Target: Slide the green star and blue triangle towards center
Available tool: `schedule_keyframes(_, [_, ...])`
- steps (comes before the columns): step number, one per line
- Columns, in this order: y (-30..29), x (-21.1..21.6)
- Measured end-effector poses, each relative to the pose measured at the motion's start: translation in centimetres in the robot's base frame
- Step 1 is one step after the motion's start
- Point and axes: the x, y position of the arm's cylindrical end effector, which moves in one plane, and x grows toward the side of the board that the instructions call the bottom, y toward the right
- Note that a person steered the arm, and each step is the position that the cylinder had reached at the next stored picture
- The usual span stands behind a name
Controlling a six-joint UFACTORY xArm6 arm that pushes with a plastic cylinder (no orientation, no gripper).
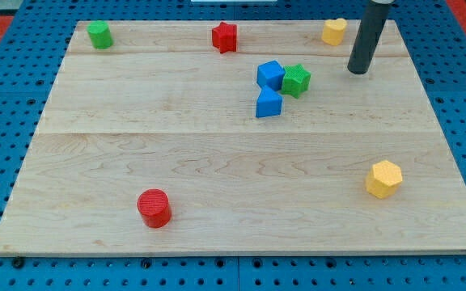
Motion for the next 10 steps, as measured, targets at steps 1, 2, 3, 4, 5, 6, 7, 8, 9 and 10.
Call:
schedule_keyframes(1, [-0.6,0.0])
schedule_keyframes(2, [-0.6,0.0])
schedule_keyframes(3, [-2.2,0.0])
schedule_keyframes(4, [-2.2,0.0])
schedule_keyframes(5, [-2.2,0.0])
schedule_keyframes(6, [-2.8,0.0])
schedule_keyframes(7, [-2.9,0.0])
schedule_keyframes(8, [-2.9,-1.4])
schedule_keyframes(9, [-10.2,0.3])
schedule_keyframes(10, [-12.7,3.8])
